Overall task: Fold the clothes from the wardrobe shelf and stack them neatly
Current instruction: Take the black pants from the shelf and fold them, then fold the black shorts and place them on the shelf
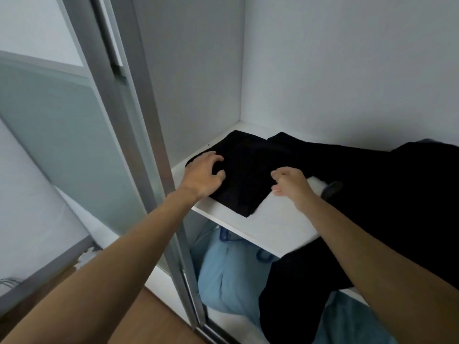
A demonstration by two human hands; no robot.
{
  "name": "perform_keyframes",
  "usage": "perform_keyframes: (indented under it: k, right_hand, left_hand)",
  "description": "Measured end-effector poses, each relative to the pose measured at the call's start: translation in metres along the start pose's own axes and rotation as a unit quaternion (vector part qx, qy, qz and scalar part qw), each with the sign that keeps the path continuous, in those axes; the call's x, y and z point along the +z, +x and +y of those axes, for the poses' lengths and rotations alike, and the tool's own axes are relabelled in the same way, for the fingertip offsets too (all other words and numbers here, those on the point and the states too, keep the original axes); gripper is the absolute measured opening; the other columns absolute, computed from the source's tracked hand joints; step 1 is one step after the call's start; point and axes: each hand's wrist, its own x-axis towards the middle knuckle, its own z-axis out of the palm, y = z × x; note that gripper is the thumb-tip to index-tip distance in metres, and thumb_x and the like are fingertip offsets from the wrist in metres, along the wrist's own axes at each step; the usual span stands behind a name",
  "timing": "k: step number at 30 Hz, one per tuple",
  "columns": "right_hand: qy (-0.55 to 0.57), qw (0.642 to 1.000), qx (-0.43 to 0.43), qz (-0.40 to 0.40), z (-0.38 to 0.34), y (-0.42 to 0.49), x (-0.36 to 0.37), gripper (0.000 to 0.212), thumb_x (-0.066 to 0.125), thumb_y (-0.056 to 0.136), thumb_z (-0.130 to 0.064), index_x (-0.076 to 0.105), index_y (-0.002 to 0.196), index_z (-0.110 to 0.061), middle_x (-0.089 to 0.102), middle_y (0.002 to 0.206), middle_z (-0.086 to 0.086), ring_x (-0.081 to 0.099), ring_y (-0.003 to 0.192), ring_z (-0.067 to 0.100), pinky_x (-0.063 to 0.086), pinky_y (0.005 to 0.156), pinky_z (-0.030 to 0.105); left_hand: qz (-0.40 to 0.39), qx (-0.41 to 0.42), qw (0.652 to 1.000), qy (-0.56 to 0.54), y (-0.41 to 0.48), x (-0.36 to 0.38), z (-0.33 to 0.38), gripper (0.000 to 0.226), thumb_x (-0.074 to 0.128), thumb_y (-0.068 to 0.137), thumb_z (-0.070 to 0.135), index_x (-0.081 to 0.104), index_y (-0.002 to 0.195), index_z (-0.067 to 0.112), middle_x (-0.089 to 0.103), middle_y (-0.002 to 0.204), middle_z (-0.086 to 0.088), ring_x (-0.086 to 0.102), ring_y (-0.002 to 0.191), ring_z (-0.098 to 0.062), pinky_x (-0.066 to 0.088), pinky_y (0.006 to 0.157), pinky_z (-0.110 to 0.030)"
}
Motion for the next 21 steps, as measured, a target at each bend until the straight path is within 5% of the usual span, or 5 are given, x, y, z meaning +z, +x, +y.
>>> perform_keyframes:
  k: [3, 10, 14, 16, 21]
  right_hand:
    - [0.081, 0.993, 0.075, -0.03, -0.021, 0.004, 0.012, 0.021, 0.07, 0.092, -0.026, 0.059, 0.094, -0.008, 0.061, 0.092, 0.007, 0.063, 0.08, 0.019, 0.056, 0.051, 0.021]
    - [0.114, 0.983, 0.076, -0.119, -0.032, 0.016, 0.071, 0.035, 0.07, 0.091, -0.011, 0.061, 0.123, -0.005, 0.061, 0.112, 0.005, 0.058, 0.101, 0.016, 0.053, 0.084, 0.029]
    - [0.113, 0.983, 0.072, -0.124, -0.032, 0.019, 0.079, 0.034, 0.065, 0.093, -0.005, 0.06, 0.126, -0.005, 0.06, 0.119, 0.008, 0.057, 0.106, 0.02, 0.053, 0.087, 0.03]
    - [0.129, 0.976, 0.082, -0.155, -0.031, 0.017, 0.063, 0.038, 0.061, 0.096, -0.005, 0.054, 0.133, -0.004, 0.062, 0.118, 0.009, 0.06, 0.107, 0.024, 0.055, 0.087, 0.032]
    - [0.056, 0.992, -0.003, -0.11, -0.042, 0.007, -0.011, 0.02, 0.057, 0.098, -0.008, 0.067, 0.115, -0.004, 0.067, 0.093, 0.005, 0.067, 0.079, 0.018, 0.055, 0.069, 0.023]
  left_hand:
    - [-0.025, -0.013, 0.994, 0.11, 0.009, 0.008, -0.001, 0.048, 0.045, 0.097, 0.046, 0.048, 0.141, 0.027, 0.038, 0.155, 0.001, 0.027, 0.145, -0.021, 0.013, 0.12, -0.054]
    - [-0.047, -0.095, 0.979, 0.172, 0.008, -0.001, -0.016, 0.055, 0.042, 0.096, 0.047, 0.043, 0.139, 0.012, 0.041, 0.145, -0.013, 0.033, 0.138, -0.036, 0.034, 0.11, -0.051]
    - [-0.094, -0.118, 0.976, 0.158, 0.009, -0.003, -0.013, 0.059, 0.043, 0.096, 0.039, 0.03, 0.148, 0.013, 0.03, 0.155, -0.009, 0.013, 0.148, -0.034, 0.012, 0.116, -0.056]
    - [-0.094, -0.121, 0.977, 0.149, 0.016, -0.006, -0.01, 0.056, 0.048, 0.093, 0.035, 0.036, 0.144, 0.015, 0.036, 0.15, -0.008, 0.023, 0.145, -0.035, 0.007, 0.117, -0.058]
    - [-0.059, 0.01, 0.998, 0.012, 0.05, 0.008, 0.036, 0.053, 0.06, 0.083, 0.02, 0.049, 0.135, 0.02, 0.047, 0.142, -0.003, 0.05, 0.126, -0.024, 0.043, 0.106, -0.041]
